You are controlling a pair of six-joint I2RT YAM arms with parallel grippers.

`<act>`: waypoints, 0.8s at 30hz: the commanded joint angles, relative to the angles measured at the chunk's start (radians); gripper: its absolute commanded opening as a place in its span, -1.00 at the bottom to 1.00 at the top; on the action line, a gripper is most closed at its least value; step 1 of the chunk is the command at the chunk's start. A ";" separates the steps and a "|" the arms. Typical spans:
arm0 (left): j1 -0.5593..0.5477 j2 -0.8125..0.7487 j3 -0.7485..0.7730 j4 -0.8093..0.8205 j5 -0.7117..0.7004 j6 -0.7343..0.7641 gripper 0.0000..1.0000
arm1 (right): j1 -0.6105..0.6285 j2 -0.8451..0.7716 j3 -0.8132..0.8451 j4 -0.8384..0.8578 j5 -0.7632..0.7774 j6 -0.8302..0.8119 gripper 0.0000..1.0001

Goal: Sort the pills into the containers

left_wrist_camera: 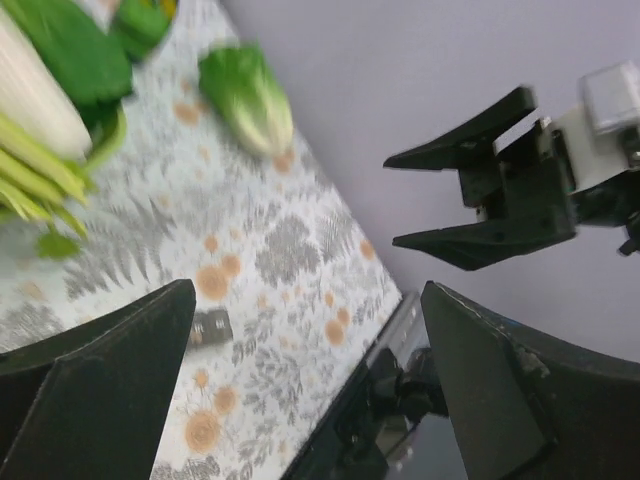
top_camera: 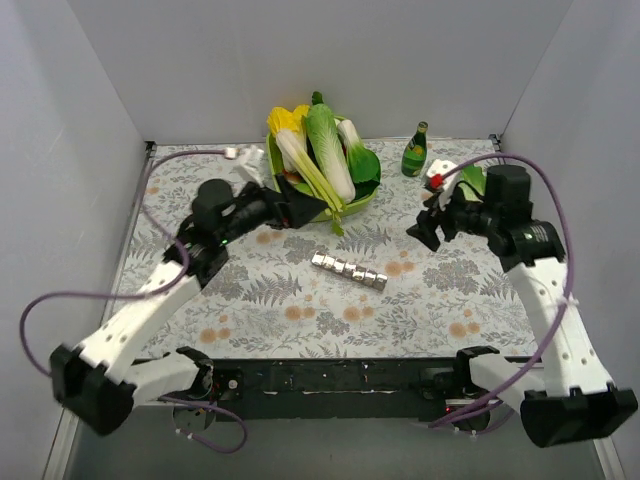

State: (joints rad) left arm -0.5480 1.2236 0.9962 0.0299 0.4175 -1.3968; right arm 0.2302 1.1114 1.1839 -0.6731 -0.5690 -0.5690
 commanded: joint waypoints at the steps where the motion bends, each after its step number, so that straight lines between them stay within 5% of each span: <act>1: 0.051 -0.341 0.063 -0.255 -0.294 0.174 0.96 | -0.130 -0.110 0.039 0.018 -0.063 0.177 0.66; 8: 0.057 -0.463 0.396 -0.750 -0.476 0.289 0.96 | -0.282 -0.157 0.204 0.050 0.021 0.495 0.86; 13: 0.057 -0.536 0.433 -0.801 -0.488 0.286 0.96 | -0.293 -0.225 0.275 0.056 0.196 0.466 0.90; 24: 0.057 -0.541 0.458 -0.858 -0.479 0.305 0.96 | -0.293 -0.354 0.229 0.015 0.327 0.459 0.94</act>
State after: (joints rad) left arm -0.4934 0.6739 1.4258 -0.7860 -0.0460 -1.1194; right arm -0.0605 0.7456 1.4242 -0.6479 -0.3363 -0.1265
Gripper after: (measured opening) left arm 0.981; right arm 0.964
